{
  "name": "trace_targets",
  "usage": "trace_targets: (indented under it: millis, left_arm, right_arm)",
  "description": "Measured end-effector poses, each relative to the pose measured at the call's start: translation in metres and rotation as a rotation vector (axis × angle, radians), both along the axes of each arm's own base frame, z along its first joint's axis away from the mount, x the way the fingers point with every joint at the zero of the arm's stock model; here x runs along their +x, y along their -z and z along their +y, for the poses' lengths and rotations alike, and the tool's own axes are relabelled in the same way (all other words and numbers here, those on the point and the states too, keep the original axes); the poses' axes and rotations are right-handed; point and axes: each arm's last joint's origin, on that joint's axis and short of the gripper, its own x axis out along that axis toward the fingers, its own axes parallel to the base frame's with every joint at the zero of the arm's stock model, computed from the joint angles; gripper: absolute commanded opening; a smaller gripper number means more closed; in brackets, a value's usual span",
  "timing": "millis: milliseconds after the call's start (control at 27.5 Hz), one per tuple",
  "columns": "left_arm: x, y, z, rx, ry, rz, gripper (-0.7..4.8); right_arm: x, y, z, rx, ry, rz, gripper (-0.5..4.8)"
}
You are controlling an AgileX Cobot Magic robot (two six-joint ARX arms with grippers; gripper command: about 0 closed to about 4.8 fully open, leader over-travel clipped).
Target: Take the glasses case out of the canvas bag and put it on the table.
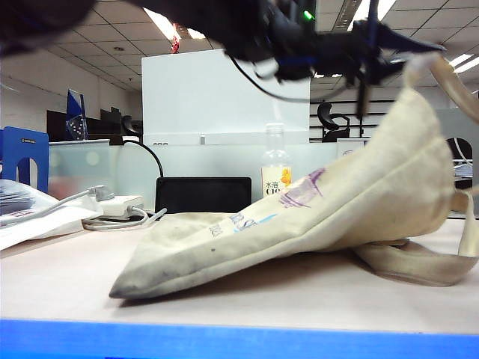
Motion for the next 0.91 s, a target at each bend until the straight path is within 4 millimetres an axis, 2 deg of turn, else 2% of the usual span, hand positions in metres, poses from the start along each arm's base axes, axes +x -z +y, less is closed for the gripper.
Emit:
trace_targets:
  millis: [145, 218, 291, 363, 472, 581, 618, 654, 727, 763, 799, 909]
  left_arm:
    - [-0.02, -0.027, 0.027, 0.133, 0.005, -0.057, -0.06]
    - [-0.039, -0.04, 0.044, 0.256, -0.026, -0.189, -0.06]
    - [-0.056, -0.044, 0.06, 0.402, -0.009, -0.261, -0.06]
    - [-0.07, -0.041, 0.073, 0.542, 0.033, -0.207, -0.06]
    - [-0.081, -0.039, 0.074, 0.608, 0.063, -0.167, -0.06]
    - [-0.101, -0.056, 0.066, 0.599, 0.065, -0.216, -0.06]
    - [-0.114, -0.066, 0.06, 0.59, 0.071, -0.256, -0.06]
    - [-0.129, -0.075, 0.055, 0.581, 0.082, -0.295, -0.06]
    - [-0.155, -0.087, 0.045, 0.567, 0.122, -0.338, -0.06]
    - [-0.162, -0.089, 0.043, 0.565, 0.139, -0.346, -0.06]
    - [-0.168, -0.089, 0.041, 0.572, 0.153, -0.347, -0.06]
    - [-0.168, -0.088, 0.041, 0.605, 0.133, -0.359, -0.06]
  right_arm:
    - [0.004, -0.011, -0.001, 0.055, 0.072, -0.092, 0.22]
    - [0.007, -0.013, -0.001, 0.059, 0.084, -0.092, 0.22]
    - [0.013, -0.011, 0.0, 0.05, 0.091, -0.047, 0.22]
    - [0.019, -0.01, 0.001, 0.043, 0.094, -0.015, 0.22]
    - [0.031, -0.013, 0.003, 0.048, 0.095, -0.024, 0.22]
    - [0.043, -0.019, 0.005, 0.059, 0.094, -0.067, 0.24]
    - [0.047, -0.02, 0.006, 0.06, 0.094, -0.07, 0.45]
    - [0.05, -0.02, 0.007, 0.057, 0.095, -0.057, 0.97]
    - [0.054, -0.019, 0.007, 0.046, 0.095, -0.036, 3.12]
    - [0.056, -0.018, 0.007, 0.036, 0.097, -0.027, 3.93]
    - [0.057, -0.018, 0.006, 0.021, 0.102, -0.027, 4.36]
    - [0.059, -0.034, 0.002, -0.078, 0.13, -0.126, 4.36]
